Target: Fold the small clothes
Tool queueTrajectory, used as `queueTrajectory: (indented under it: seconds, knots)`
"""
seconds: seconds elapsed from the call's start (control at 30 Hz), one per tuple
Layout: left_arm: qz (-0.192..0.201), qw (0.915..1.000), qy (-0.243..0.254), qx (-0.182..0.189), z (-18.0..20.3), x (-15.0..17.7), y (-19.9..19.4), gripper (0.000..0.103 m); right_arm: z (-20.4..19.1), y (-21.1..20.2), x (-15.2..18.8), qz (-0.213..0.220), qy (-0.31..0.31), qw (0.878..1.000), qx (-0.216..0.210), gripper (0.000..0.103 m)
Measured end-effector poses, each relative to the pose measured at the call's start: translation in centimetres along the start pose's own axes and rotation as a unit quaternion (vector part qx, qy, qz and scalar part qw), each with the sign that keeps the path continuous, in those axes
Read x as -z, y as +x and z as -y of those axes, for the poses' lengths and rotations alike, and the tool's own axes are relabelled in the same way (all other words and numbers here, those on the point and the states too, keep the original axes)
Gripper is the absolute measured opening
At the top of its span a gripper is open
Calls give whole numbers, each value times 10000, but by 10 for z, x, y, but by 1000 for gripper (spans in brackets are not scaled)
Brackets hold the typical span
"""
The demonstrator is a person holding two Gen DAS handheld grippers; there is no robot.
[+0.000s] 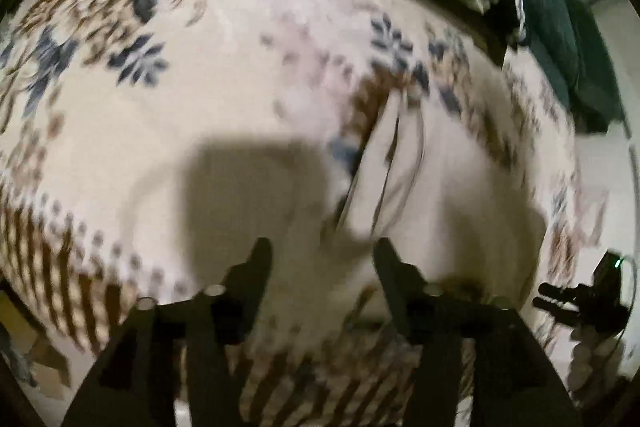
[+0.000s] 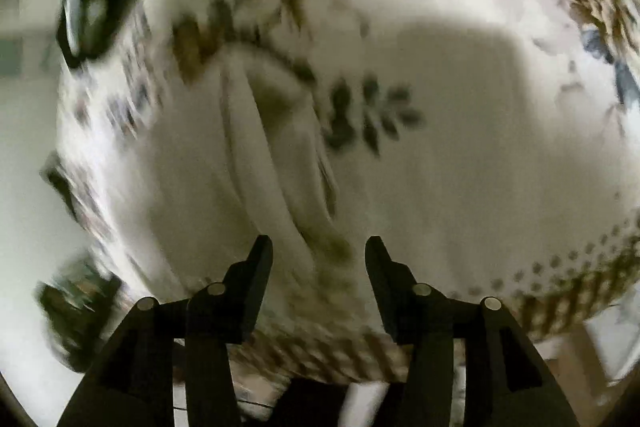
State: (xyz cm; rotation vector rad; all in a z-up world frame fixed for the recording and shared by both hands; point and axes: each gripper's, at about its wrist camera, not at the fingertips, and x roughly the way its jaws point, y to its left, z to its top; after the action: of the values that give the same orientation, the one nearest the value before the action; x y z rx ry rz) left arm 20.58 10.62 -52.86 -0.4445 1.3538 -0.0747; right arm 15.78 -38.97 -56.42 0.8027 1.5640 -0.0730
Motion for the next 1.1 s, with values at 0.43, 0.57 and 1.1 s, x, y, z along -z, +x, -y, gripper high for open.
queueTrajectory:
  seconds: [0.43, 0.57, 1.1]
  knots:
    - [-237, 9961, 731, 429, 71, -100, 88, 3, -51, 25, -71, 883, -386, 9953, -60, 10]
    - [-138, 9965, 645, 511, 52, -107, 78, 0, -62, 24, -93, 1096, -391, 9931, 151, 8]
    - [-909, 9834, -236, 1552, 24, -24, 64, 61, -15, 23, -31, -3, 193, 9991, -382, 59]
